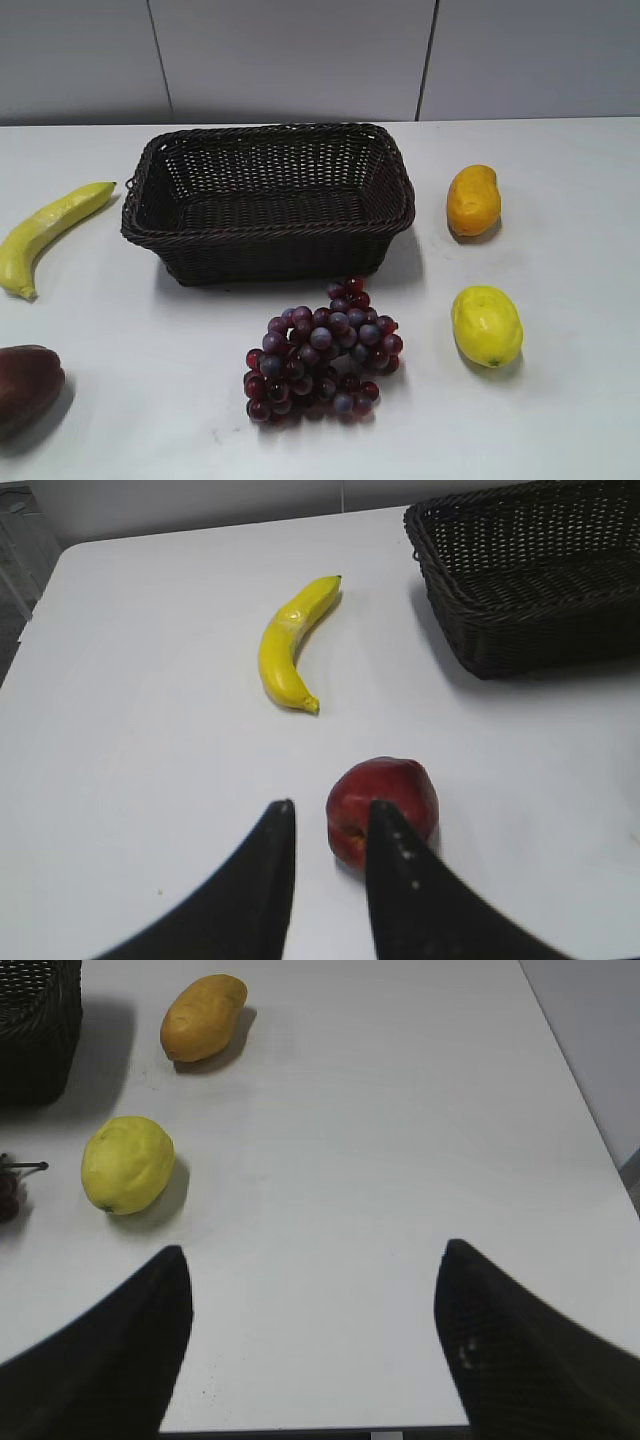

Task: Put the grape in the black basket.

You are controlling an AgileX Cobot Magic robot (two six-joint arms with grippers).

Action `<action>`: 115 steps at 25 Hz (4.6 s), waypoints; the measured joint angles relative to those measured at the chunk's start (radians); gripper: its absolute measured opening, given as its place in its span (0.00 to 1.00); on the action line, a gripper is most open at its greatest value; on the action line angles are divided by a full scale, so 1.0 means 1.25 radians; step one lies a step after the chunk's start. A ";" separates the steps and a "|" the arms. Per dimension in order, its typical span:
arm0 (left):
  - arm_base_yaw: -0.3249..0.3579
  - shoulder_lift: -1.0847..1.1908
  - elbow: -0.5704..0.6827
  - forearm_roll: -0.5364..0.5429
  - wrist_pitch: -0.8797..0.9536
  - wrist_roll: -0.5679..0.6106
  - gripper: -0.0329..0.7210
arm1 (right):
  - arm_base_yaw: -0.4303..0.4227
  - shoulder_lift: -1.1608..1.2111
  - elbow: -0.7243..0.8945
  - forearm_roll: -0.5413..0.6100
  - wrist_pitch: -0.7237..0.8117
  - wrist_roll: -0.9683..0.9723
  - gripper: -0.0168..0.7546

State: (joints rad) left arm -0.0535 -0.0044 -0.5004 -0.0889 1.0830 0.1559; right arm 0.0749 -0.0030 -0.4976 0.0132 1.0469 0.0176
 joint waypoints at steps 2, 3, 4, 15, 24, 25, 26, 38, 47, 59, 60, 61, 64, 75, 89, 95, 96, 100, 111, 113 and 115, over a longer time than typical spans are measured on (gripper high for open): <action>0.000 0.000 0.000 0.000 0.000 0.000 0.35 | 0.000 -0.001 0.000 0.001 -0.002 0.000 0.76; 0.000 0.000 0.000 0.000 0.000 0.000 0.35 | 0.000 -0.001 -0.004 0.004 -0.008 0.000 0.76; 0.000 0.000 0.000 0.000 0.000 0.000 0.35 | 0.000 -0.001 -0.010 0.007 -0.030 0.000 0.76; 0.000 0.000 0.000 0.000 0.000 0.000 0.35 | 0.000 0.208 0.003 0.017 -0.430 0.000 0.76; 0.000 0.000 0.000 0.000 0.000 0.000 0.34 | 0.000 0.510 0.024 0.042 -0.585 0.000 0.76; 0.000 0.000 0.000 0.000 0.000 0.000 0.34 | 0.004 0.540 0.024 0.048 -0.586 0.000 0.76; 0.000 0.000 0.000 0.000 0.000 0.000 0.35 | 0.010 0.575 0.024 0.053 -0.586 0.000 0.76; 0.000 0.000 0.000 0.000 0.000 0.000 0.35 | 0.298 0.929 -0.116 0.104 -0.523 -0.076 0.77; 0.000 0.000 0.000 0.000 0.000 0.000 0.35 | 0.445 1.165 -0.295 0.284 -0.385 -0.328 0.88; 0.000 0.000 0.000 0.000 0.000 0.000 0.35 | 0.520 1.441 -0.424 0.281 -0.408 -0.463 0.88; 0.000 0.000 0.000 0.000 0.000 0.000 0.35 | 0.523 1.462 -0.431 0.274 -0.414 -0.463 0.87; 0.000 0.000 0.000 0.000 0.000 0.000 0.35 | 0.525 1.481 -0.439 0.268 -0.420 -0.464 0.87; 0.000 0.000 0.000 0.000 0.000 0.000 0.35 | 0.526 1.526 -0.453 0.258 -0.447 -0.466 0.82; 0.000 0.000 0.000 0.000 0.000 0.000 0.35 | 0.526 1.562 -0.460 0.246 -0.463 -0.469 0.37; 0.000 0.000 0.000 0.000 0.000 0.000 0.35 | 0.527 1.258 -0.455 0.288 -0.423 -0.469 0.34; 0.000 0.000 0.000 0.000 0.000 0.000 0.35 | 0.527 1.140 -0.478 0.332 -0.554 -0.469 0.33; 0.000 0.000 0.000 0.000 0.000 0.000 0.35 | 0.527 1.136 -0.492 0.335 -0.563 -0.469 0.33; 0.000 0.000 0.000 0.000 0.000 0.000 0.35 | 0.527 1.149 -0.538 0.338 -0.600 -0.469 0.33; 0.000 0.000 0.000 0.000 0.000 0.000 0.35 | 0.527 1.285 -0.551 0.326 -0.775 -0.469 0.33; 0.000 0.000 0.000 0.000 0.000 0.000 0.35 | 0.527 1.328 -0.551 0.320 -0.810 -0.469 0.33; 0.000 0.000 0.000 0.000 0.000 0.000 0.35 | 0.527 1.369 -0.551 0.313 -0.847 -0.470 0.33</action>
State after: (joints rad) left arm -0.0535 -0.0044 -0.5004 -0.0889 1.0830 0.1559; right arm 0.7339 1.7080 -1.1863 0.4040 -0.0113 -0.5701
